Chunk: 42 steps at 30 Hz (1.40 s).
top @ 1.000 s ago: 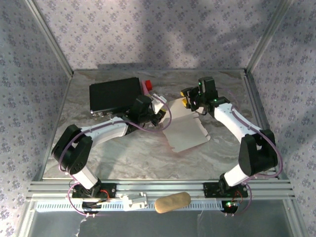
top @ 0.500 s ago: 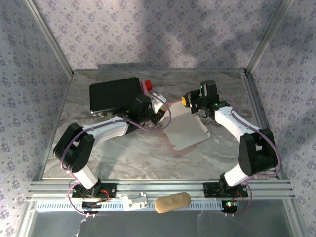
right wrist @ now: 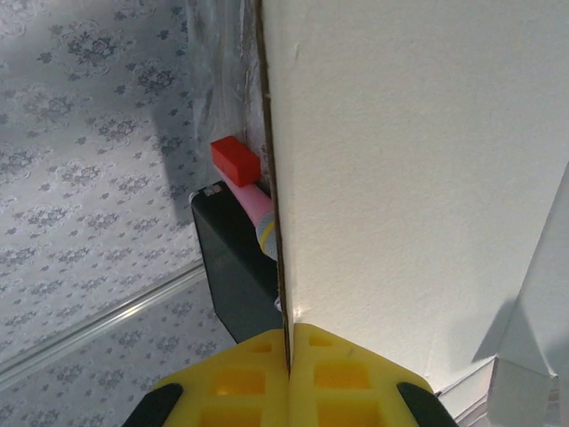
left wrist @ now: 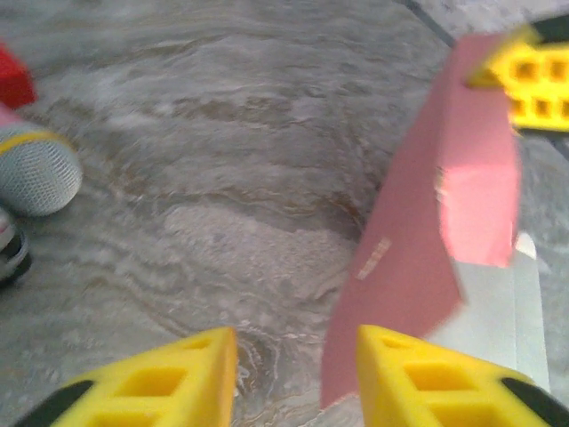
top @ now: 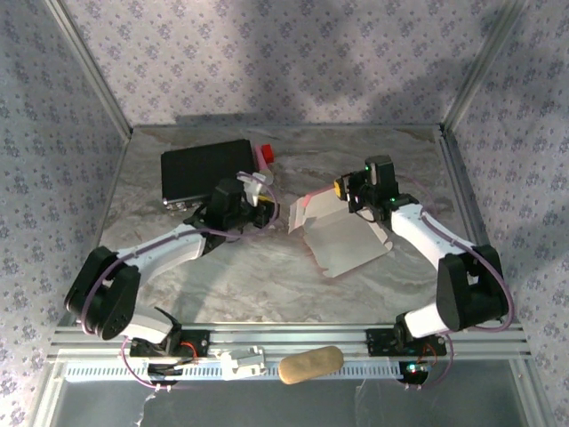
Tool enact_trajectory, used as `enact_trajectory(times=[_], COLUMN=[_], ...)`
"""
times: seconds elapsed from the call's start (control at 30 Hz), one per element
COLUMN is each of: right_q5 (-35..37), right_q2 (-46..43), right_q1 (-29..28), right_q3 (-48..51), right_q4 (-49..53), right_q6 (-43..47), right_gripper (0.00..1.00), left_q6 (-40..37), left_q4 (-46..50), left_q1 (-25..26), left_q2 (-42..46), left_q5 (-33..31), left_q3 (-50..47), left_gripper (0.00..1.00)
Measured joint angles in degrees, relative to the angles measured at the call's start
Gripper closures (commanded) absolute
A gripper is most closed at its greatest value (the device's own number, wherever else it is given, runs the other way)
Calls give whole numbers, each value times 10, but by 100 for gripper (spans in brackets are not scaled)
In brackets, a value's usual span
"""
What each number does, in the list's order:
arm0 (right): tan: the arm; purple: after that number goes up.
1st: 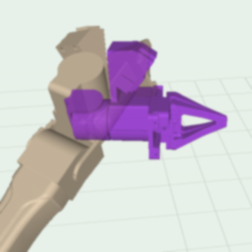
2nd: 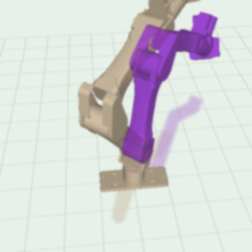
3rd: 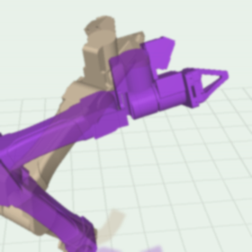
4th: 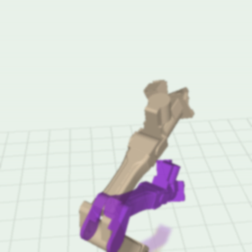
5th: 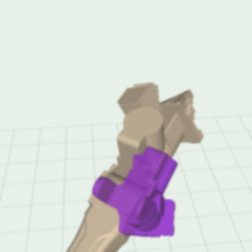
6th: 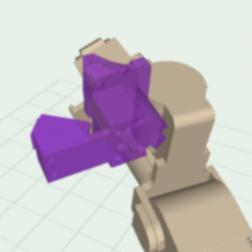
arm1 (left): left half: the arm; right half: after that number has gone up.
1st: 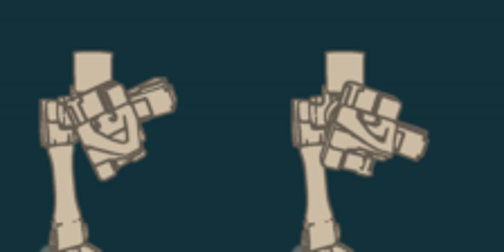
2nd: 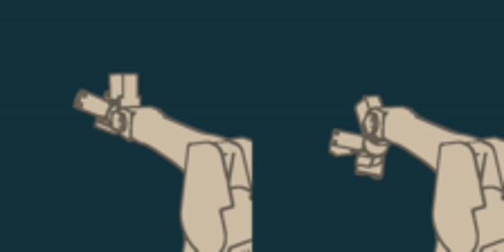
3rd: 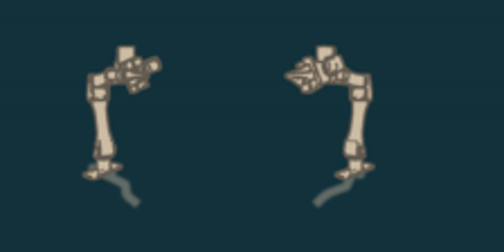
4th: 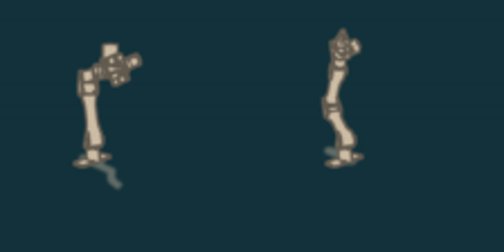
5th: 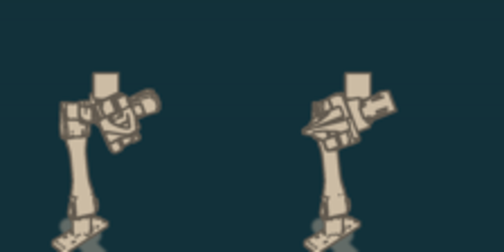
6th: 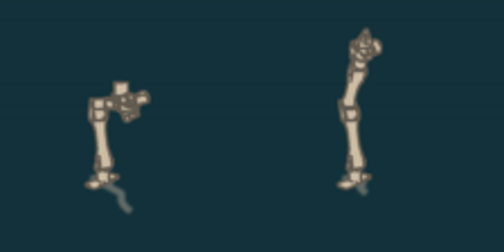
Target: Fold the paper box
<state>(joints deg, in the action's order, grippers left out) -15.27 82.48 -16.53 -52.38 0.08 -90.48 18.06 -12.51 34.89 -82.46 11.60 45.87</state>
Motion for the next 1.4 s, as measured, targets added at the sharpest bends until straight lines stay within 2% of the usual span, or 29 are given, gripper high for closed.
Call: enact_trajectory(times=[0.1,0.23,0.43,0.6,0.9,1.4], right_q5=[5,10,10,12,24,38], right_q2=[0,0,0,-7,-18,-6], right_q1=[0,0,3,7,8,6], right_q3=[9,13,40,65,92,90], right_q4=[-3,-7,-43,-72,-134,-183], right_q6=[0,4,10,14,13,9], right_gripper=[100,100,100,100,100,100], left_q6=[14,14,-20,-40,-37,-35], left_q4=[12,11,-39,-133,-247,-295], left_q1=[-15,-13,17,50,54,54], left_q2=[-48,-104,-139,-161,-174,-177], left_q5=[10,28,47,67,88,116], left_q3=[16,30,32,13,-25,-25], left_gripper=[88,91,91,91,91,85])
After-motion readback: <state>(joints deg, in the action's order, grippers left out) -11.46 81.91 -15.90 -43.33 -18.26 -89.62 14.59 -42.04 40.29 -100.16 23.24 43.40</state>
